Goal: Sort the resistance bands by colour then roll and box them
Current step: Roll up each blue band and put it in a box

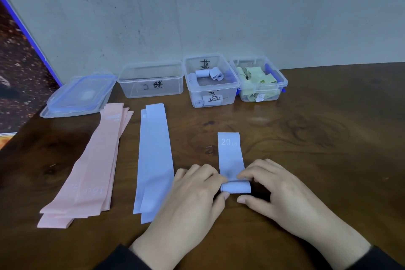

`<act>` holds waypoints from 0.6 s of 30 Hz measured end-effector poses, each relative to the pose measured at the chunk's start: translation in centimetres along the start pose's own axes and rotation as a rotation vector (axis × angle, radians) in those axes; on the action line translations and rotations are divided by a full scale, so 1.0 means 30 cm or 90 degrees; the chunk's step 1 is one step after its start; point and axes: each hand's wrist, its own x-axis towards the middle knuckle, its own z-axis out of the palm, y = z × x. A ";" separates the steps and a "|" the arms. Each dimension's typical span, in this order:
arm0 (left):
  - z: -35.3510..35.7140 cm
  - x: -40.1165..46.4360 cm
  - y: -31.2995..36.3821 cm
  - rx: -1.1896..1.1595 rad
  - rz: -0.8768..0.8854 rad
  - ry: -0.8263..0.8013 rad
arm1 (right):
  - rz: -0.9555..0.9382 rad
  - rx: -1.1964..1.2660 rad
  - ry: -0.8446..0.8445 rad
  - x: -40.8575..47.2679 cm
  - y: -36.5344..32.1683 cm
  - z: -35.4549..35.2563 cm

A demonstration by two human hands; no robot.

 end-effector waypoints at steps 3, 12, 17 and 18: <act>0.002 -0.001 -0.002 0.005 0.000 0.002 | -0.004 0.005 -0.001 0.002 -0.001 -0.001; 0.006 0.001 -0.003 0.019 0.001 0.006 | 0.001 -0.019 -0.006 0.007 -0.006 0.001; 0.010 0.000 -0.007 0.018 -0.003 0.008 | 0.004 -0.006 -0.007 0.004 -0.002 -0.002; 0.010 0.000 -0.008 0.013 -0.007 0.006 | 0.004 -0.007 -0.007 0.004 -0.001 -0.002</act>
